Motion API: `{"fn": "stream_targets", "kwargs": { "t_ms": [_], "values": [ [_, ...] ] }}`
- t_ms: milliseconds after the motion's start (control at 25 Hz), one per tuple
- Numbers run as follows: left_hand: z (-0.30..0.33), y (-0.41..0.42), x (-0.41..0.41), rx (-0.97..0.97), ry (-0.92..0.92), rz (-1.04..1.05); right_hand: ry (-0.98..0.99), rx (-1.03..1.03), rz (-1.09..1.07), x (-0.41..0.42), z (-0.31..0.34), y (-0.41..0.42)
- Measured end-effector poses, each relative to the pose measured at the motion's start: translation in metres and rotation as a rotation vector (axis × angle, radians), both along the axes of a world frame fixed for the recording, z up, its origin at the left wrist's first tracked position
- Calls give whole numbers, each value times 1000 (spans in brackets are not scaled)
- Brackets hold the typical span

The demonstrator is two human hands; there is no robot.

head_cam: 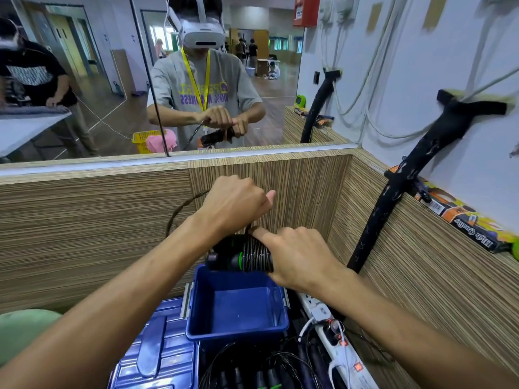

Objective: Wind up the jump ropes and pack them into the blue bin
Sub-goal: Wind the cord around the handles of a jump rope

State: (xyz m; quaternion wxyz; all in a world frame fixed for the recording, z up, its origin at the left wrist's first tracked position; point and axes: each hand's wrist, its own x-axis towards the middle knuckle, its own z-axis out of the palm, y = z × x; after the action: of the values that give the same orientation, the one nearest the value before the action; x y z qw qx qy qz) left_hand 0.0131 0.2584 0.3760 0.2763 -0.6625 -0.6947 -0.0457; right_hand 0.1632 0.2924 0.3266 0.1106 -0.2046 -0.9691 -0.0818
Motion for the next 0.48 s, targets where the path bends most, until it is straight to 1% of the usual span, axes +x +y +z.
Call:
{"fn": "stream_targets", "kwargs": {
  "t_ms": [80, 120, 240, 320, 400, 480],
  "values": [
    [2, -9, 10, 27, -63, 67, 44, -28, -109, -5, 1, 6],
    [0, -14, 16, 46, -132, 105, 84, -44, -166, -7, 3, 11],
    [-16, -32, 36, 156, -483, 214, 255, -122, -248, -11, 6, 24],
    [-31, -44, 42, 231, -690, 203, 301, -125, -260, -13, 6, 26],
    [-43, -48, 40, 323, -916, 118, 290, -136, -262, -14, 4, 26],
    [-46, -52, 41, 393, -1034, 84, 304, -163, -258, -17, 3, 22]
  ]
}}
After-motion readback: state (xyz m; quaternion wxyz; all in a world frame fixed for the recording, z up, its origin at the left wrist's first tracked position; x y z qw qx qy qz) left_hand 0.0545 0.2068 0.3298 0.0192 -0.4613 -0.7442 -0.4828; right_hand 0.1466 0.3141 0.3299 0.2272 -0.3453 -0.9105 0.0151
